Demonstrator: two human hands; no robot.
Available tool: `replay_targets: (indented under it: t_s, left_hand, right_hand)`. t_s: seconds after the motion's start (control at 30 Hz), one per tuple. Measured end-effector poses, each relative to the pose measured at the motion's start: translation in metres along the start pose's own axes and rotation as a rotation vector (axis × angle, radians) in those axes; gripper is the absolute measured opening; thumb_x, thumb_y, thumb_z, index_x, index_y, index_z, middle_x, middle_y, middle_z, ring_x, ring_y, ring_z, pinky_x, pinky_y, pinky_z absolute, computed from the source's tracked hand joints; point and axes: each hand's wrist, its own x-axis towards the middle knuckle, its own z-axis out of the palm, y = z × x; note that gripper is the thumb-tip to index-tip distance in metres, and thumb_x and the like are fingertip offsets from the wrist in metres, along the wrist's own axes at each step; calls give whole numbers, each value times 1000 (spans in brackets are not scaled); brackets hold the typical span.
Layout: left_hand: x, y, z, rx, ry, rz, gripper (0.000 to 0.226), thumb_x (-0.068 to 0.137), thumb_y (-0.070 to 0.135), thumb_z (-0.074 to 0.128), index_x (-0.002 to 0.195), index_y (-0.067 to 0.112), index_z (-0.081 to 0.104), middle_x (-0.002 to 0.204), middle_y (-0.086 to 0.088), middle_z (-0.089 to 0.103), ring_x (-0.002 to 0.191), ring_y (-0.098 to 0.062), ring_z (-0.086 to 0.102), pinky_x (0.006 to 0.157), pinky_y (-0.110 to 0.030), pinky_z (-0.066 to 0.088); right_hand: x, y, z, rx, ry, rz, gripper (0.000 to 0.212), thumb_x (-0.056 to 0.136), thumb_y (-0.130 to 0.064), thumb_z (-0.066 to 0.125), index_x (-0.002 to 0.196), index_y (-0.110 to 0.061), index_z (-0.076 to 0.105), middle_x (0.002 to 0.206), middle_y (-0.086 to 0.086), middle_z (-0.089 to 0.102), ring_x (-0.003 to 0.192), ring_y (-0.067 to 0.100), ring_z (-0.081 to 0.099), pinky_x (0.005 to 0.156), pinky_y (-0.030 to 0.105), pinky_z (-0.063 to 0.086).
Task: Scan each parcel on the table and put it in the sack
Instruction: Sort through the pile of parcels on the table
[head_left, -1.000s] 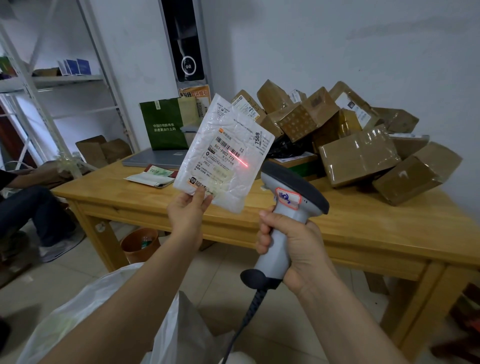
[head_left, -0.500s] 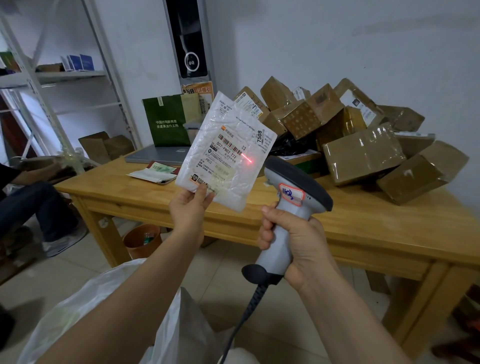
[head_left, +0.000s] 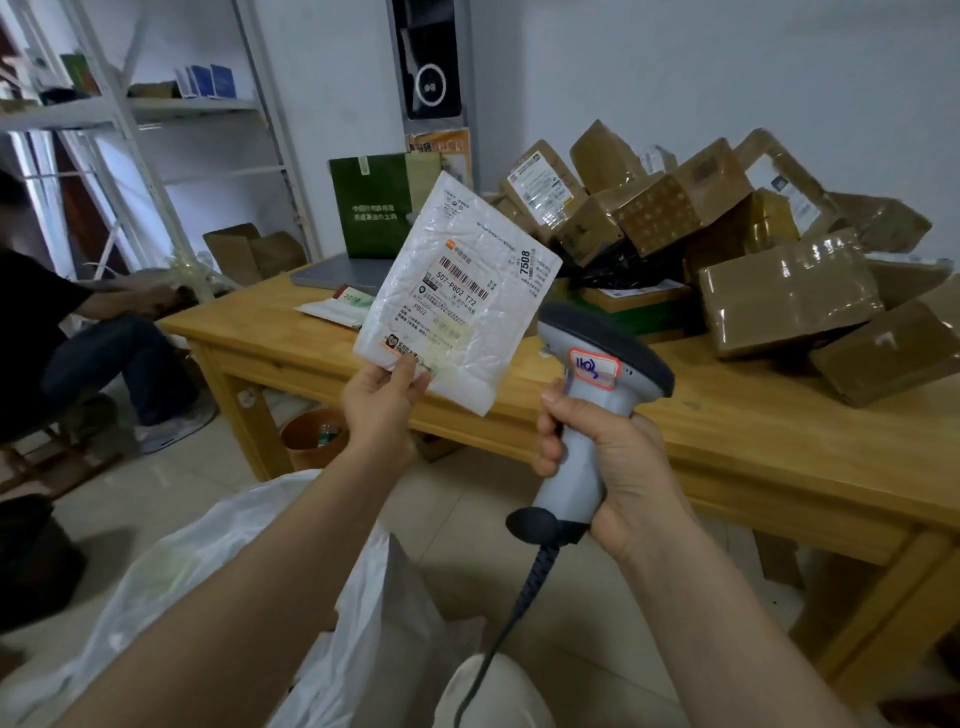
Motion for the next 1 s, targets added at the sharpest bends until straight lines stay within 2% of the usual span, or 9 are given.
replay_targets:
  t_s: [0.2,0.27,0.33,0.4,0.5,0.6,0.73,0.83,1.0]
  left_hand:
    - [12,-13,-124,118,393,26,10,90,9,66,99,5,66,82,-5,66,66,-14,64,55,-19,56]
    - [9,-21,-173,138,506,-6,1,89,6,66,89,5,65,77,-6,64,59,-13,64,54,-20,56]
    - [1,-31,-220,206,601,-23,10,89,6,65,79,10,63,74,-5,63,54,-10,64,62,-26,57]
    - [-6,-42,-263,383,672,2,15,88,8,65,74,15,61,65,-1,63,52,-9,62,68,-34,57]
    - [-16,-51,-306,684,728,16,30,91,14,60,62,11,53,59,-5,59,38,-1,58,55,-29,49]
    - [-19,-61,-325,884,686,-11,31,97,18,53,70,6,59,67,-11,63,50,-16,66,57,-33,49]
    - [-11,-76,-318,956,516,-246,27,94,24,61,82,0,62,74,-14,65,73,-34,68,74,-47,56]
    - [-3,-83,-283,943,387,-286,29,89,28,68,88,1,58,79,-14,62,84,-37,65,72,-42,54]
    - [24,-75,-173,1006,170,-86,54,92,31,62,138,8,45,137,-15,51,122,-32,51,99,-45,45]
  right_hand:
    - [8,46,-5,-58,-16,191,16,78,0,66,90,-9,60,60,6,55,44,13,46,41,22,41]
    - [9,60,-5,-97,-13,238,15,77,-1,67,88,-9,61,62,7,56,45,13,48,41,23,42]
    - [11,71,-2,-123,-10,275,14,76,-1,67,87,-9,62,62,8,58,45,14,49,42,23,43]
    - [14,80,1,-129,-11,308,12,77,0,67,85,-8,62,60,7,58,44,14,49,41,23,43]
    - [18,91,7,-141,-8,345,9,80,1,65,79,-7,61,57,7,56,43,15,47,41,23,41]
    - [21,100,9,-134,-6,380,9,80,1,65,77,-7,61,58,9,55,42,15,47,42,23,41]
    - [21,105,6,-127,11,415,8,78,1,65,77,-5,61,59,9,55,42,15,47,41,22,42]
    - [23,103,2,-109,32,420,8,79,1,64,80,-5,59,59,9,54,40,14,46,40,21,41]
    - [31,76,-9,-49,57,347,17,71,-2,69,83,-7,60,59,7,53,41,12,47,39,21,41]
